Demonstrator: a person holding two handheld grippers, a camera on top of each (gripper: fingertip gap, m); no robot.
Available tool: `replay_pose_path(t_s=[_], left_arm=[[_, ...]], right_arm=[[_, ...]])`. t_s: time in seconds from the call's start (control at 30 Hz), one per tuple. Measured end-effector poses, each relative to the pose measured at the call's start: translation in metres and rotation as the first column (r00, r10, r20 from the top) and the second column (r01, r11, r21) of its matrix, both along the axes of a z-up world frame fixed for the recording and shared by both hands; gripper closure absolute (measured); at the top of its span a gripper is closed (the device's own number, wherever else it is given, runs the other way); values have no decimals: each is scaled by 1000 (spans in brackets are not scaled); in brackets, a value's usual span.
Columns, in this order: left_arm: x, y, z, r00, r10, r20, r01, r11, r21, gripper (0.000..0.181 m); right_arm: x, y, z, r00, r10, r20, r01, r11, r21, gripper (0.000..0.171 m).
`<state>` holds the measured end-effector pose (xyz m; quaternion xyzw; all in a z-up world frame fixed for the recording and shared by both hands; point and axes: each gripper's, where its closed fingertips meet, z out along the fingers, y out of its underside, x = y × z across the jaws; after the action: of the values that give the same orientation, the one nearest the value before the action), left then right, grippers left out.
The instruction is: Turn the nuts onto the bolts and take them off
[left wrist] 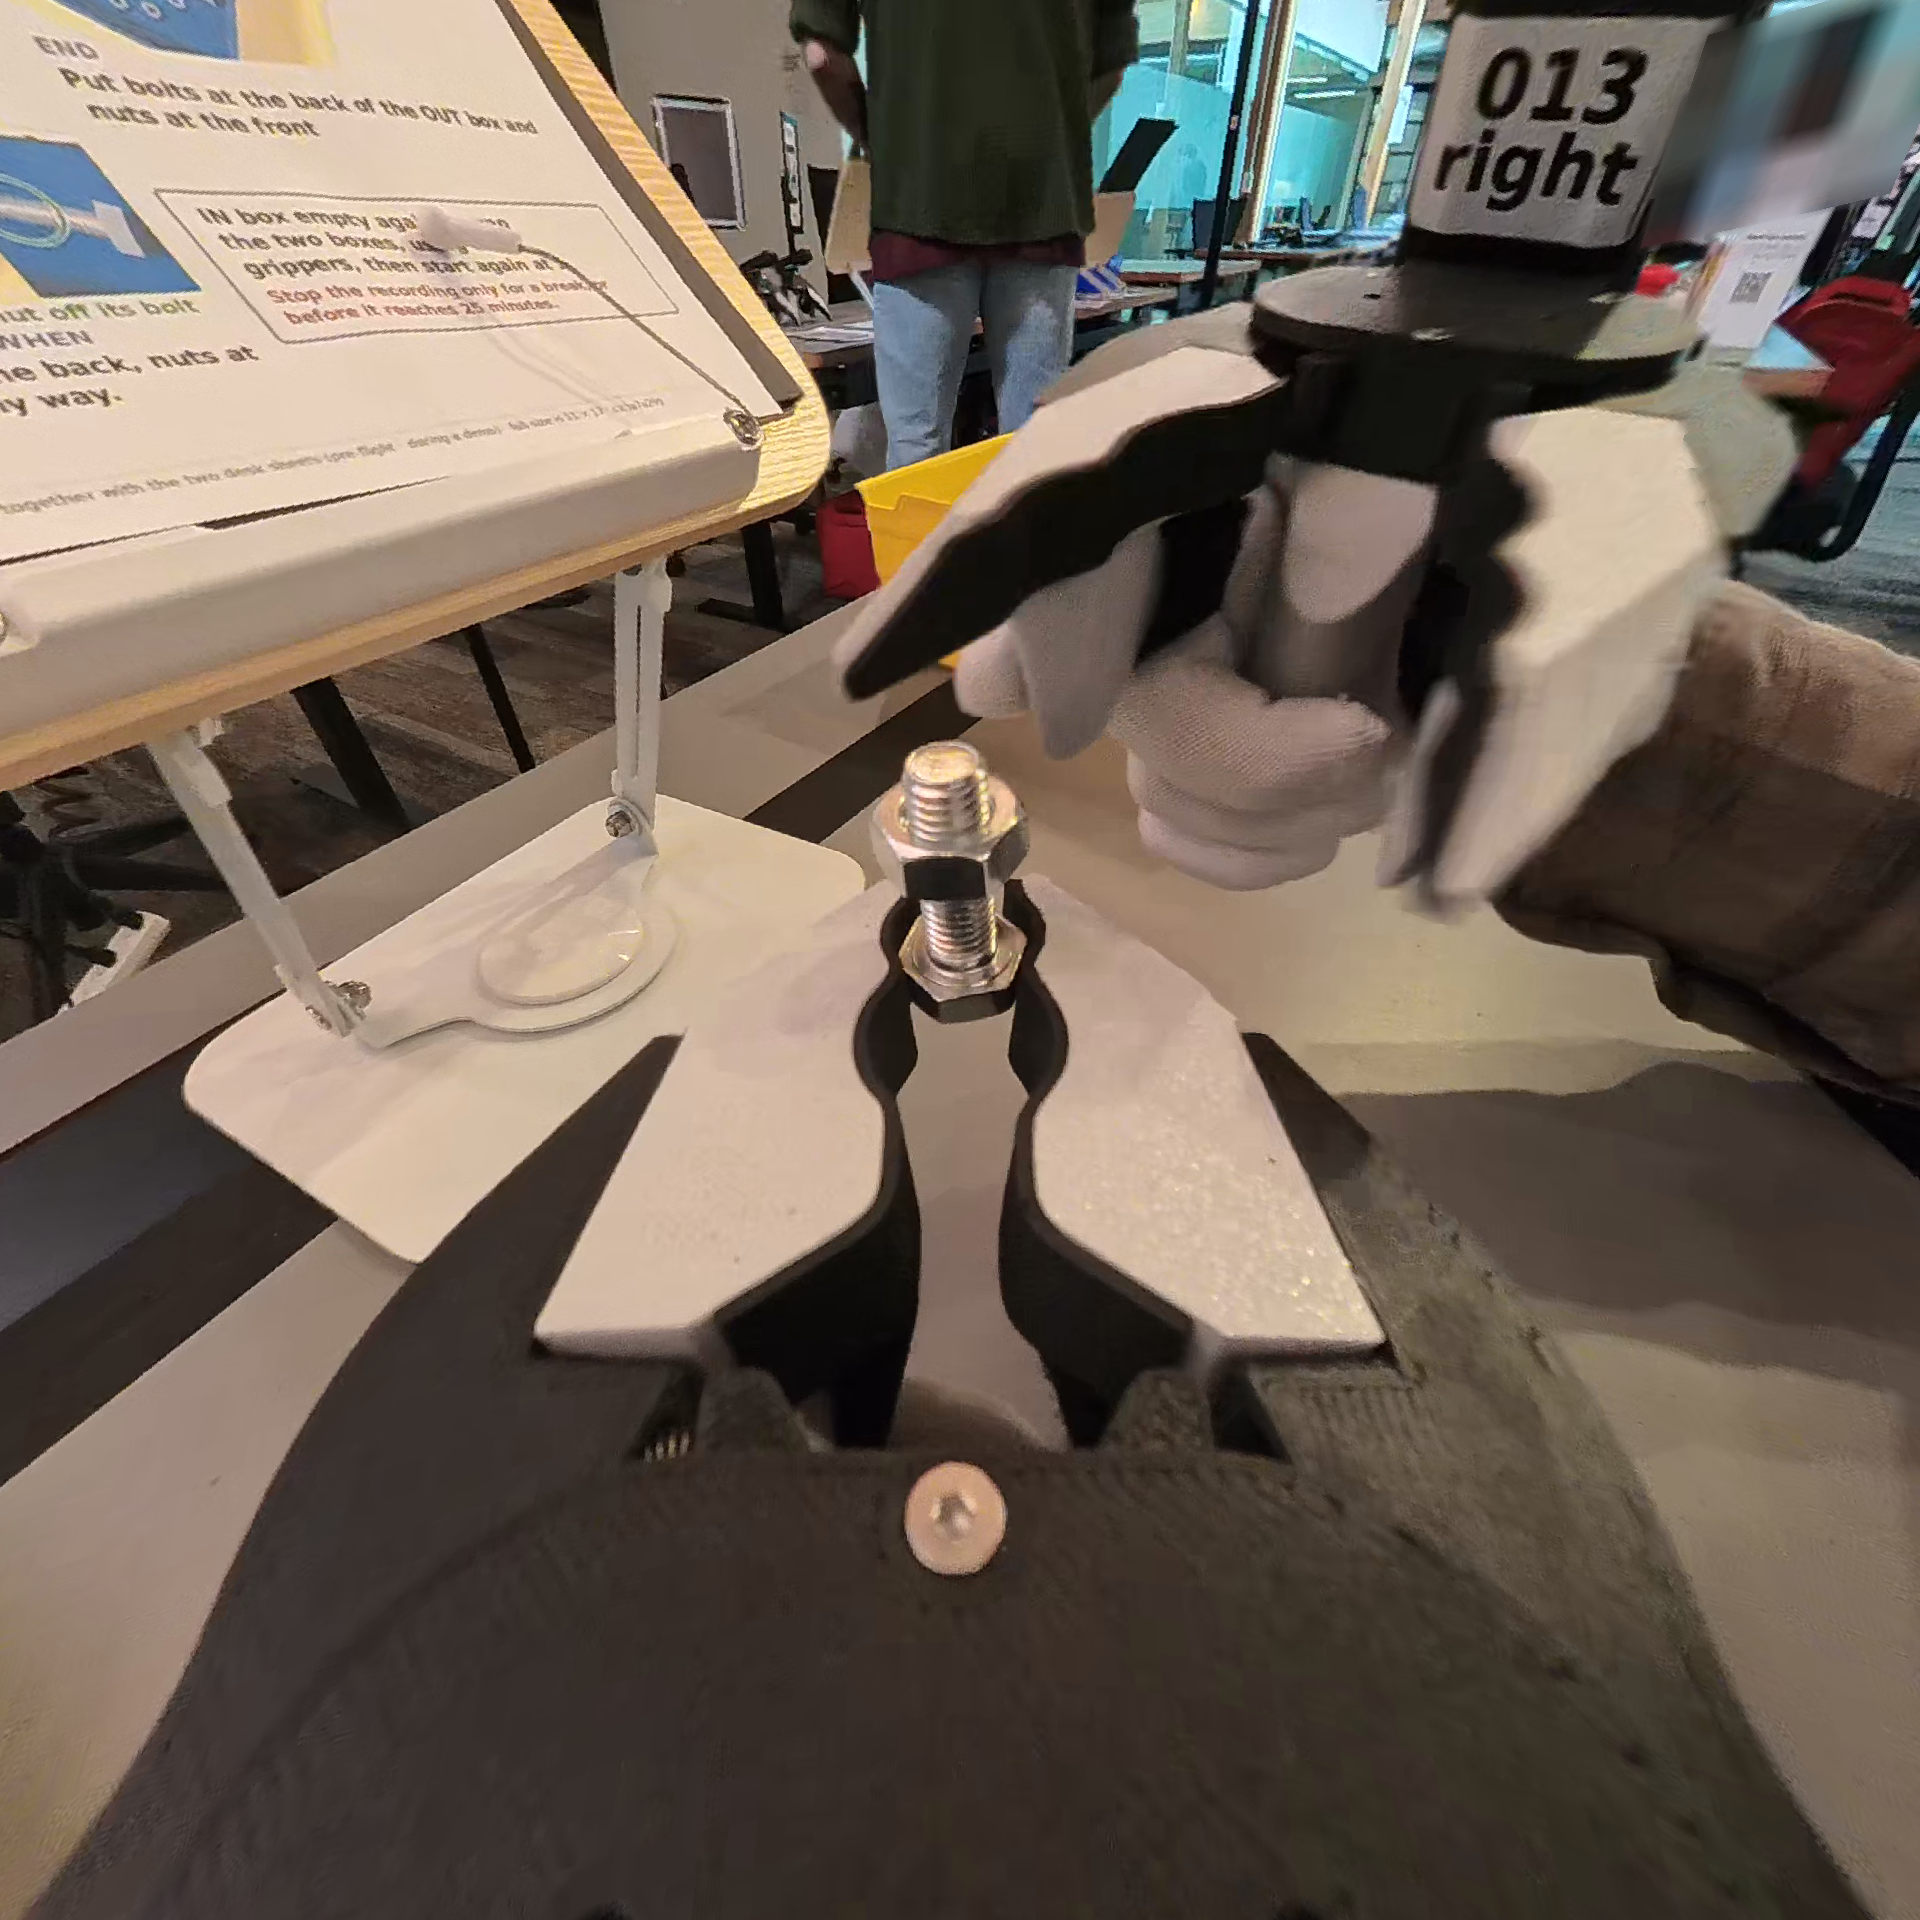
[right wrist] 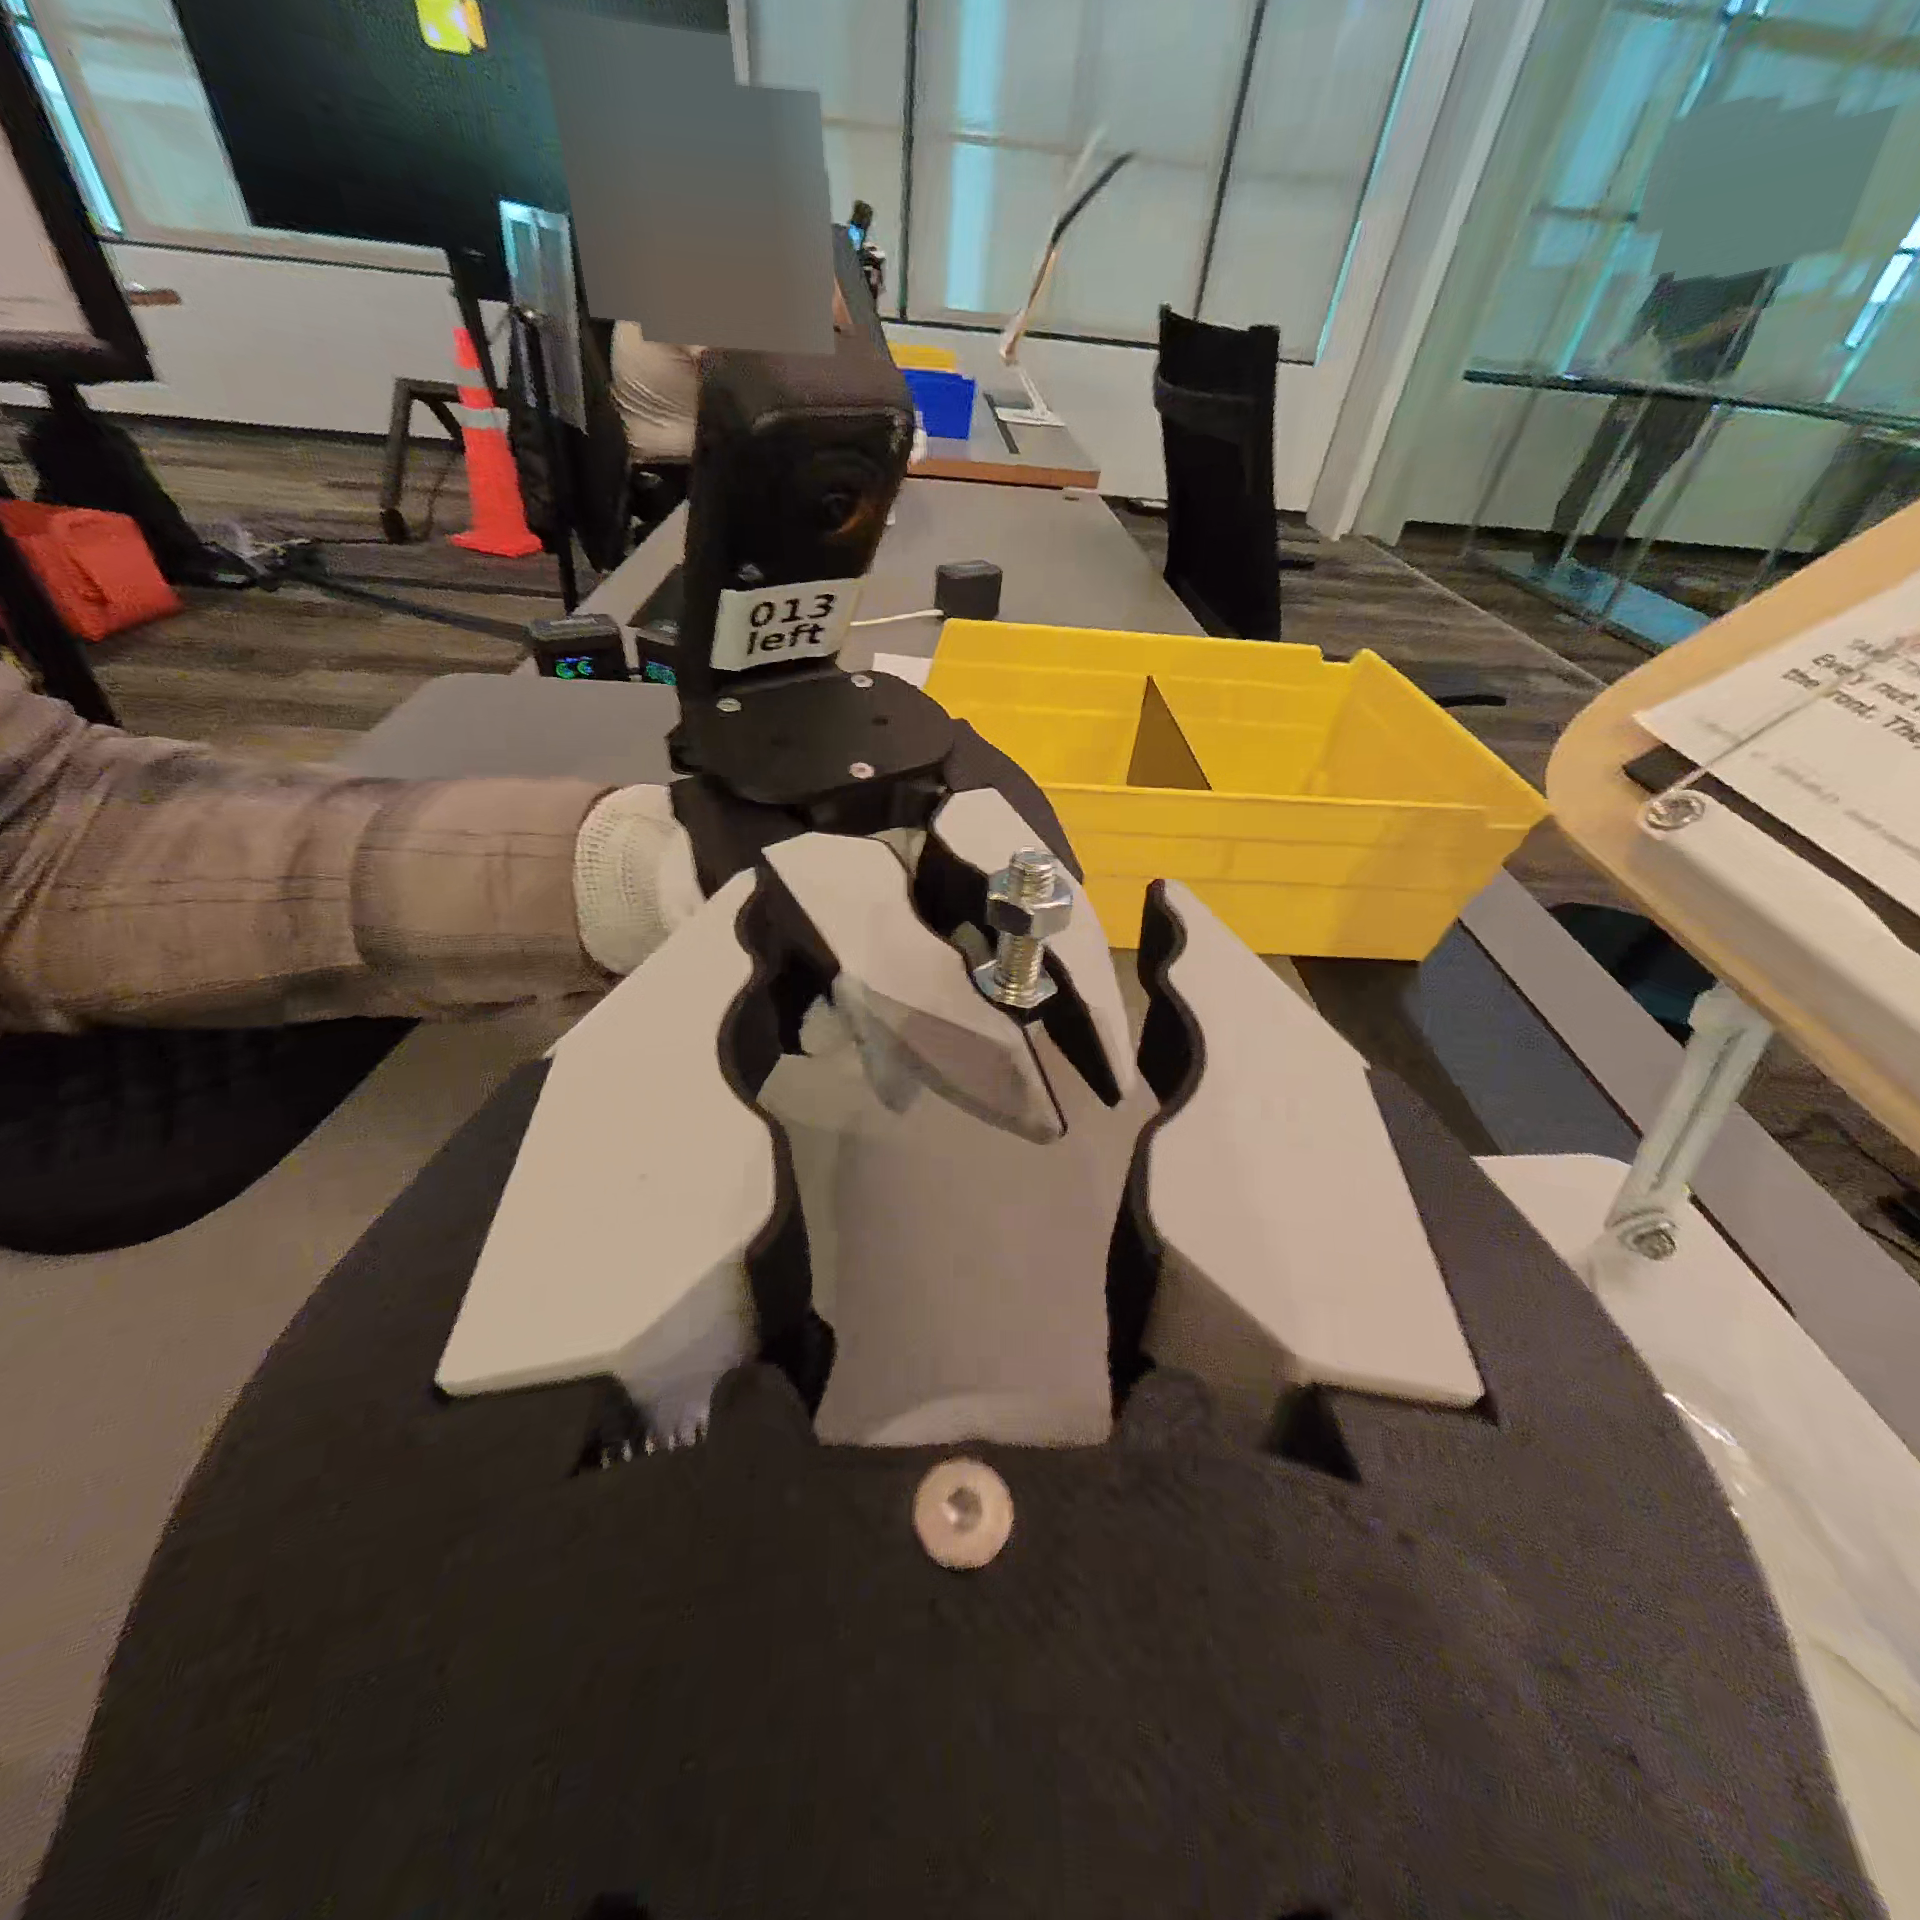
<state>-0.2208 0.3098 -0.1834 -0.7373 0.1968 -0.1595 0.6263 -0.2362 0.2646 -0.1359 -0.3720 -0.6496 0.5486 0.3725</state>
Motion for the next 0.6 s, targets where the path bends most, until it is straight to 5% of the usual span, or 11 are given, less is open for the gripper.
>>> replay_pose_path(t_s=[0.2, 0.4, 0.6], left_arm=[[13, -4, 0, 998, -49, -32, 49, 999, 8, 167], [13, -6, 14, 999, -52, 17, 50, 996, 69, 166], [-2, -4, 25, 992, -13, 129, -1, 995, 102, 111]], right_arm=[[-11, 0, -14, 999, -12, 51, 12, 1000, -6, 156], [-10, 1, -3, 1000, 13, 16, -11, 996, -93, 156], [8, 26, 35, 994, -62, -90, 48, 987, -152, 156]])
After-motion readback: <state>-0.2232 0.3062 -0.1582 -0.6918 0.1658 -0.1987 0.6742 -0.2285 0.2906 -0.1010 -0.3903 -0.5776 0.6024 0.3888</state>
